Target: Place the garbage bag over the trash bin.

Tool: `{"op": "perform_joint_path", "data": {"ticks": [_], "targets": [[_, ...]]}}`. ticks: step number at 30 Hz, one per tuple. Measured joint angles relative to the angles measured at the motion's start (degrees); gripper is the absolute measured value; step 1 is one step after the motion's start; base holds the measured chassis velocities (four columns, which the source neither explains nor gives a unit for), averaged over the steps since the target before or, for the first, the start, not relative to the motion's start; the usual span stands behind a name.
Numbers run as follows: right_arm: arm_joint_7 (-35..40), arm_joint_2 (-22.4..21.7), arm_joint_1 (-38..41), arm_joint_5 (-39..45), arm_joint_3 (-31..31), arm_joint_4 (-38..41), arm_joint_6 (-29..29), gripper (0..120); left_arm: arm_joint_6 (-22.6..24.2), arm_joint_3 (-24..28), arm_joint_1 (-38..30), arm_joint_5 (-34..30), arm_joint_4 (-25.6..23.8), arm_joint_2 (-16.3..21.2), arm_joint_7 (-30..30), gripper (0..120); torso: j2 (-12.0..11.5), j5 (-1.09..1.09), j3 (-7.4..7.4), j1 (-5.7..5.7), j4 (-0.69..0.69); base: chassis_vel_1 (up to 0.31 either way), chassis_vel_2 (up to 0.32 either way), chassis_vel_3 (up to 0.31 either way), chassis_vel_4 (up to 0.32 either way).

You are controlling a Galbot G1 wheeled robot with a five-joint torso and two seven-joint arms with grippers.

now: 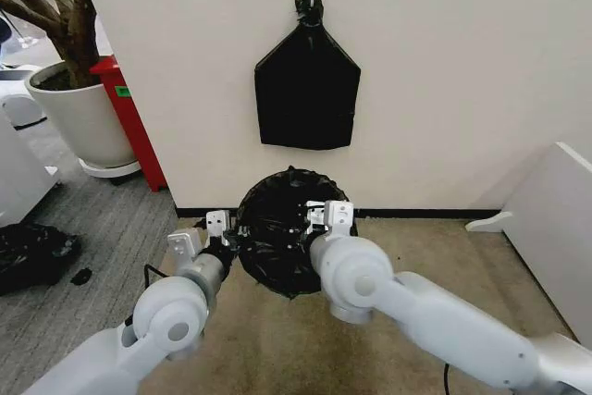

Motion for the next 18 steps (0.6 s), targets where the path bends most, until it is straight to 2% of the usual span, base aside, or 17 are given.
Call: {"op": "perform_joint_path", "data": {"ticks": [9,13,18], "targets": [[2.0,0.1,1.0,1.8,-1.1,1.1,1.4,0,-0.4,-0.3,-0.5,1.0,1.3,-0.7,0.3,0,0.0,0.02,0.00,0.00,-0.02,0.000,0.000,0.000,0.000],[0.6,0.2,5.1,2.7,-0.5,2.9,1.5,0,-0.4,-0.1,-0.2,2.1,2.0,-1.0,0.8,0,0.0,0.00,-0.01,0.00,0.00,0.000,0.000,0.000,0.000],[0.0,1.6,6.5,2.2,-0.4,0.2,1.2,0,-0.5,0.0,0.1,2.3,1.9,-1.1,0.9,0,0.0,0.00,0.00,0.00,0.00,0.000,0.000,0.000,0.000]]}}
